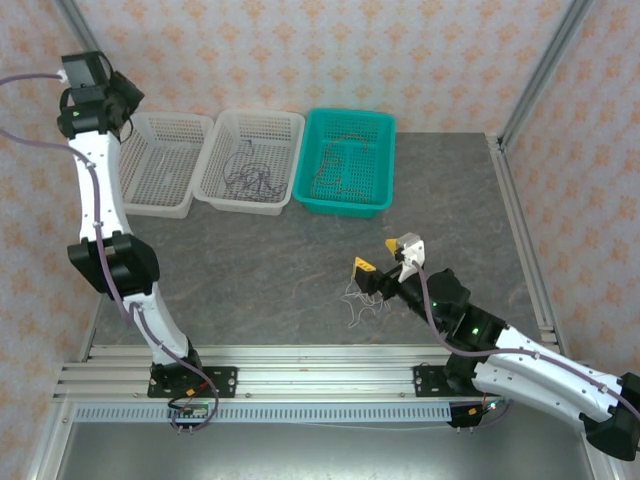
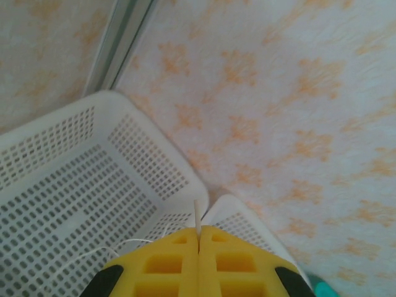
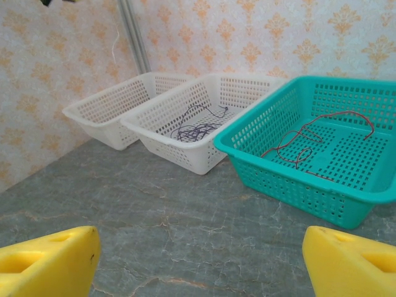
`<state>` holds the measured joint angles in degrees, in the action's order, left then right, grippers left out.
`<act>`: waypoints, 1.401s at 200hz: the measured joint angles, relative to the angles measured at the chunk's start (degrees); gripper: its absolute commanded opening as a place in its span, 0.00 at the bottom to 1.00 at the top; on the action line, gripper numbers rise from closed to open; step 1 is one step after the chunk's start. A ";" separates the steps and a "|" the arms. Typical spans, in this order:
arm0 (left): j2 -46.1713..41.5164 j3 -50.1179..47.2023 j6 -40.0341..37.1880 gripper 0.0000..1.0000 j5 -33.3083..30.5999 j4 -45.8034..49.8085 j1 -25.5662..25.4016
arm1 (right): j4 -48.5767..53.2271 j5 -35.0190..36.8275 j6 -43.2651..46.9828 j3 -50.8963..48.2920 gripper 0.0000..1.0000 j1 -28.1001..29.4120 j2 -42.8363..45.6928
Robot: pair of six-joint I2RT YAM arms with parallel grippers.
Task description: Untangle the cables
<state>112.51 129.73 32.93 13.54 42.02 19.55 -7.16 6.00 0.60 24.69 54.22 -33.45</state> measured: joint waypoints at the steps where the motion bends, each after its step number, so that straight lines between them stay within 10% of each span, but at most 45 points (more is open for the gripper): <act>1: 0.15 -0.02 -0.02 0.06 0.00 0.00 0.00 | 0.02 0.00 0.00 0.00 0.86 0.00 0.00; 38: 4.76 -5.53 0.26 0.69 0.02 1.90 0.04 | 1.05 0.24 -1.03 0.00 0.86 0.00 0.22; 82: -3.26 -17.81 2.86 0.73 1.22 -0.09 0.37 | 1.60 3.41 -2.12 0.00 0.86 0.00 -0.44; 129: -30.67 -31.93 7.19 0.73 6.91 -10.51 -2.71 | 2.73 14.86 -6.91 0.07 0.84 -0.94 -7.19; 201: -58.55 -63.08 8.72 0.75 1.40 -16.46 -35.76 | 6.23 18.71 -17.49 -0.02 0.82 -6.27 -10.64; 280: -43.39 -82.18 2.19 0.70 -3.58 -21.38 -70.03 | 6.93 18.67 -22.08 -2.23 0.80 -6.40 -9.92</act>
<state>69.12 47.55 35.11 9.96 20.64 -50.48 -0.23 24.67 -21.47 22.46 47.81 -43.38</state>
